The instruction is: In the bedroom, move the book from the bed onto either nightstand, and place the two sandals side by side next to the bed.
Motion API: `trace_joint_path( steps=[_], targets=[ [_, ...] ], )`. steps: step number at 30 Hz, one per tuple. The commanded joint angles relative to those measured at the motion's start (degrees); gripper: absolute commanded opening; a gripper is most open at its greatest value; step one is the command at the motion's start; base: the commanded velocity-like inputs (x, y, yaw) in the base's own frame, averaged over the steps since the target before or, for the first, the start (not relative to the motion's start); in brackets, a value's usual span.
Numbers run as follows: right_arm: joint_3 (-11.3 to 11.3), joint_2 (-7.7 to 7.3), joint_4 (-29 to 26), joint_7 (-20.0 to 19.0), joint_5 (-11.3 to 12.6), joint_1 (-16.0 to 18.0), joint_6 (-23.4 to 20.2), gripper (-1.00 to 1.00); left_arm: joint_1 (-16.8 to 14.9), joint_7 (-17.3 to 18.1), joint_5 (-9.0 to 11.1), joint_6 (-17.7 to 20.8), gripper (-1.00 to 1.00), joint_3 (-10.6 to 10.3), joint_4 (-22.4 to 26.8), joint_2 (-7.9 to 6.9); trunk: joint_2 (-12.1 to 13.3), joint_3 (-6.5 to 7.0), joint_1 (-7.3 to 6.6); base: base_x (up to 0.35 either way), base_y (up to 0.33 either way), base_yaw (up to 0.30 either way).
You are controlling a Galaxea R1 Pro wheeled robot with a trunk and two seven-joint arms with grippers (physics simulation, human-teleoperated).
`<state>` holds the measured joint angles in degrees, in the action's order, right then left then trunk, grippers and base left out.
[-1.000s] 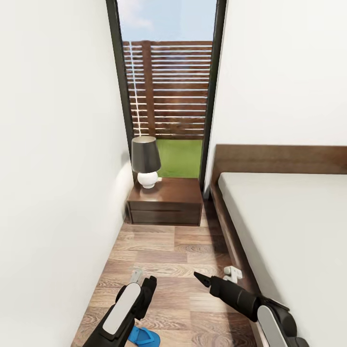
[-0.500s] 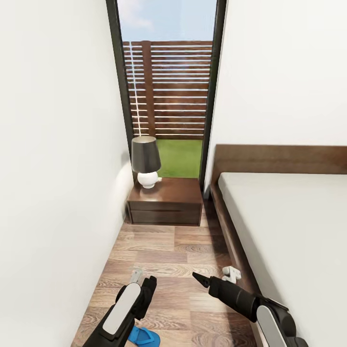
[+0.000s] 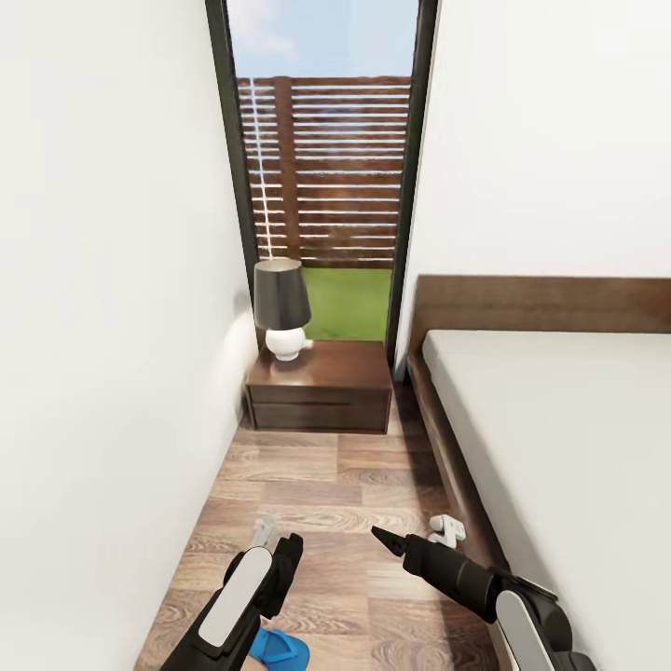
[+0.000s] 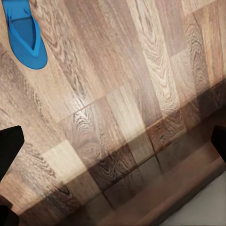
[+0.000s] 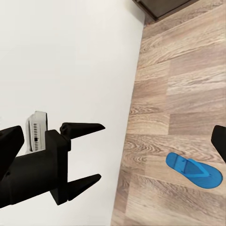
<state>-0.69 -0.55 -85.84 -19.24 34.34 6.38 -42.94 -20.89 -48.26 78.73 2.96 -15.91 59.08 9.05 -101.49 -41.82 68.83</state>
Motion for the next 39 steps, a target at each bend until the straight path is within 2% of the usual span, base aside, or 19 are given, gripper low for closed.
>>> trace_joint_path(
  steps=[1,19,39],
  targets=[
    [0.0,-0.03,0.0,-0.1,0.0,0.0,-0.2,1.00,0.0,-0.3,0.0,0.3,1.00,0.0,0.1,0.00,-0.4,-0.24,0.22,0.000,0.000,0.000],
    [0.0,0.02,0.0,-0.1,0.0,0.0,0.1,1.00,0.0,-0.3,0.0,0.3,1.00,0.0,0.1,0.00,-7.7,-3.47,4.17,0.000,0.000,0.000],
    [-0.1,0.07,-0.1,0.0,-0.1,0.0,0.6,1.00,0.0,-0.3,0.0,0.3,1.00,0.0,0.1,-0.03,-8.1,-3.65,4.39,0.000,0.000,0.000]
  ],
)
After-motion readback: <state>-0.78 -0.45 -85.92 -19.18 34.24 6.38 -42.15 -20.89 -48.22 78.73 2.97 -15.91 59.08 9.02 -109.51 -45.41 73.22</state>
